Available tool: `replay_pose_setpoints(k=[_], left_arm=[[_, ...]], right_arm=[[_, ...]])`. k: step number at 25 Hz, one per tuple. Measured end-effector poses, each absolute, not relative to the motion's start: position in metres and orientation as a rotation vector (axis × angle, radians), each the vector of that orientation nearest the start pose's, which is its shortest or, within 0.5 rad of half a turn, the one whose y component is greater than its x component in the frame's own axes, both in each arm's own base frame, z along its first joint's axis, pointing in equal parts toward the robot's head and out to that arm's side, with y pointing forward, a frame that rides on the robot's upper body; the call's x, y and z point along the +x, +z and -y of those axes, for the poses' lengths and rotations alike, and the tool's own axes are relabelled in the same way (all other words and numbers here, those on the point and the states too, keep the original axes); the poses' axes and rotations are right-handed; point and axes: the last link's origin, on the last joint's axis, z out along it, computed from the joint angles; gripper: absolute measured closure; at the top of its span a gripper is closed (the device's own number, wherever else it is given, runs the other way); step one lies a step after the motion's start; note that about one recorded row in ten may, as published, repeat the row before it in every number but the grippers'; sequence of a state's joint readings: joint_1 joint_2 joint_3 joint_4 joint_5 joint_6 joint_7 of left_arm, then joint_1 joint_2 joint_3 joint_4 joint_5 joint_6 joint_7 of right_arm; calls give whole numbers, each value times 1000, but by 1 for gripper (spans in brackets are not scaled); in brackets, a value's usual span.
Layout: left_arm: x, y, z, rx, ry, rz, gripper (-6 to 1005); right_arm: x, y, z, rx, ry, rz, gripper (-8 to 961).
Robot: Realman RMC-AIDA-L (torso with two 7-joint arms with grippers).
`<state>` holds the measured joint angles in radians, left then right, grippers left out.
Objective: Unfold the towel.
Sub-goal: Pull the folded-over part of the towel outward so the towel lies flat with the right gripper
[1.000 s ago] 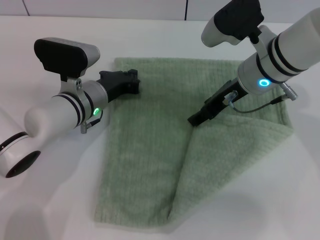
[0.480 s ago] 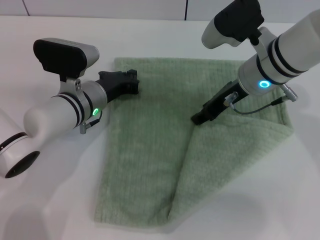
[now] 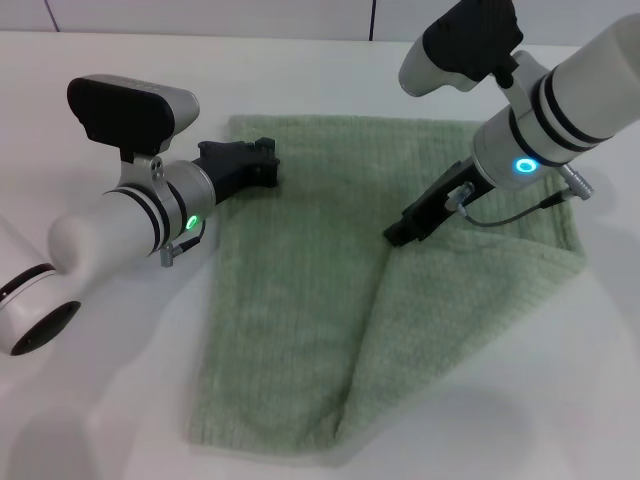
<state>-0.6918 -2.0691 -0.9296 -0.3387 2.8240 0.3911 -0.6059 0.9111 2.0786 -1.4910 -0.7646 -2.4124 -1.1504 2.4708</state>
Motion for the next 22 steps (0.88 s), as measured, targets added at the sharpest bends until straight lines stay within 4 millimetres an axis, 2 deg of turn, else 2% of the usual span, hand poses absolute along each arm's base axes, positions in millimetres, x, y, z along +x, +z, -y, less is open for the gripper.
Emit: replay_pose_setpoints(k=[22], left_arm=[[-260,-101,-399,-2075,-414,907,971]], right_arm=[[152,-80,-403,-2708,-418,-800,621]])
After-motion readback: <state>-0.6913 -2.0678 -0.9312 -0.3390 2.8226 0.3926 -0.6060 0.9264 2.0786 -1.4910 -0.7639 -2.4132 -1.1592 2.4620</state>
